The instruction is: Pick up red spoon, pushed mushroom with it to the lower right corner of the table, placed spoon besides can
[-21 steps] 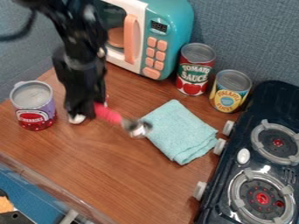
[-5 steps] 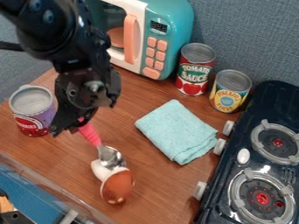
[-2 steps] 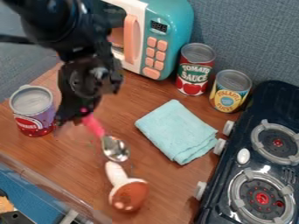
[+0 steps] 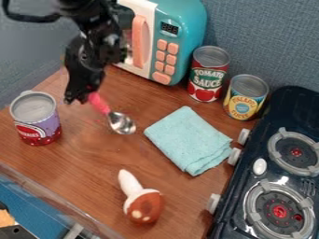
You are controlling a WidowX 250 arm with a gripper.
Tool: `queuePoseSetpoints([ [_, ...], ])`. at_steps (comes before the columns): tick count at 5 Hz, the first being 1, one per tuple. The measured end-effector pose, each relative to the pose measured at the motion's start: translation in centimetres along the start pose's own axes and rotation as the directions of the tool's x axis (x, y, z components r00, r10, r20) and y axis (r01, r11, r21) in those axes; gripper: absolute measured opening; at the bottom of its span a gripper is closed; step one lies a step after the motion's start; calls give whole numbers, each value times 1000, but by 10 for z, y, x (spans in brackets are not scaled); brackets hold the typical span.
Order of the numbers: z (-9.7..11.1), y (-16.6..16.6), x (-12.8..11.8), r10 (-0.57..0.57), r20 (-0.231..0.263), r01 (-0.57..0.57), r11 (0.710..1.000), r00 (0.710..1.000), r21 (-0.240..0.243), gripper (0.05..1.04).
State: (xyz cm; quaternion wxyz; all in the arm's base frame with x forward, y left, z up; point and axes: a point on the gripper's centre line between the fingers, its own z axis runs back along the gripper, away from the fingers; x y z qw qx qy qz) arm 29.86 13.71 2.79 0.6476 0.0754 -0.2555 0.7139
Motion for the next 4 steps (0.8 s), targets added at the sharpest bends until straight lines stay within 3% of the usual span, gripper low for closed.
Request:
queuePoseSetpoints([
  [2,-52,-27,10,43,5,-43,995,999,95,401],
  [3,-66,-27,6,59,-48,-51,988,997,143,470],
  [4,-70,-18,12,97,-139,-70,979,986,192,778],
])
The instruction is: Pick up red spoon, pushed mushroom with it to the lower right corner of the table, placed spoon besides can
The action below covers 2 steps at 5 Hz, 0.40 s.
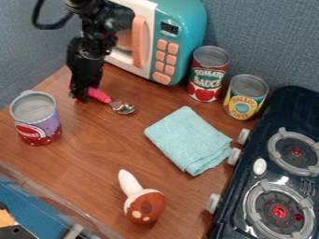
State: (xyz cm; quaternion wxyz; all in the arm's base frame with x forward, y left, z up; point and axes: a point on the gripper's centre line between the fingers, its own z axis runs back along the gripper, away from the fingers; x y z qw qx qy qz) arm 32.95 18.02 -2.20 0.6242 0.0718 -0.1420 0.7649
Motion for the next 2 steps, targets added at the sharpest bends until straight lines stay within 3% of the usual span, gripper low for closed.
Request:
queuePoseSetpoints([
  [1,3,5,1,1,-20,-1,1000,1000,8,998],
  [2,26,1,8,18,-14,-18,999,1000,-39,1004],
])
